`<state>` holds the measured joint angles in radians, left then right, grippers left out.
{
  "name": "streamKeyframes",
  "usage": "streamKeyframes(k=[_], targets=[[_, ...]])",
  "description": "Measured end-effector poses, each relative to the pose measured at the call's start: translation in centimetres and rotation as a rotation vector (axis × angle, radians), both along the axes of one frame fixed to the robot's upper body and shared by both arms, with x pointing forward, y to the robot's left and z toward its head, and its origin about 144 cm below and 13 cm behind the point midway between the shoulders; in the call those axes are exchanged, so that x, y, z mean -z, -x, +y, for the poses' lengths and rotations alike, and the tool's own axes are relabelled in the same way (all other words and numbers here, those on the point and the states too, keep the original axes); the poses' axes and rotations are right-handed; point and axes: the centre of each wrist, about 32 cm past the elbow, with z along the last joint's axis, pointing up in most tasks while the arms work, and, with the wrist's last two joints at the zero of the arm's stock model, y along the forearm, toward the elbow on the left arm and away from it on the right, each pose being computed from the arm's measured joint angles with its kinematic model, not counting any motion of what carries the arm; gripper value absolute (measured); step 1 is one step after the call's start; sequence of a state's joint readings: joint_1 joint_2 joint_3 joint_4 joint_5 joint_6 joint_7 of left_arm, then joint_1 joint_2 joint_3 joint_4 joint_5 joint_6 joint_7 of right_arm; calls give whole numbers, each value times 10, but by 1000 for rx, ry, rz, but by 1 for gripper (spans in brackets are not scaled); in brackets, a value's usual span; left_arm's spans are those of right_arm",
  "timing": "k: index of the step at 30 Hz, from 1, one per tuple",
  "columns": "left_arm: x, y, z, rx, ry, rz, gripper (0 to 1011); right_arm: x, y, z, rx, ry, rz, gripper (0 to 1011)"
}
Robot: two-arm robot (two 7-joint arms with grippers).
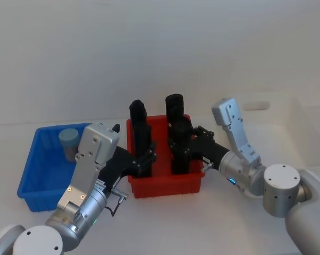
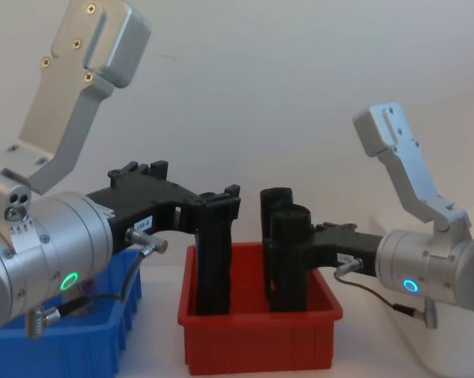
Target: Pick the cotton swabs from the blue box and place them into the white box.
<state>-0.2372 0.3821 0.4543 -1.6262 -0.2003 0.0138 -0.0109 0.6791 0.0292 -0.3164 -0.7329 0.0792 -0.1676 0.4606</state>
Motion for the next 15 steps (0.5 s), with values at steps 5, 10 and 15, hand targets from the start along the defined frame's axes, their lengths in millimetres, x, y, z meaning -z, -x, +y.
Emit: streamKeyframes(k=[5, 10, 15], targets=[[0, 0, 0, 0, 0, 0, 1004, 2, -3, 1, -12, -5, 3, 648], [0, 0, 0, 0, 0, 0, 1004, 3, -5, 2, -19, -11, 5, 503], [0, 0, 0, 0, 0, 0, 1004, 2, -5, 1, -18, -20, -1, 476]])
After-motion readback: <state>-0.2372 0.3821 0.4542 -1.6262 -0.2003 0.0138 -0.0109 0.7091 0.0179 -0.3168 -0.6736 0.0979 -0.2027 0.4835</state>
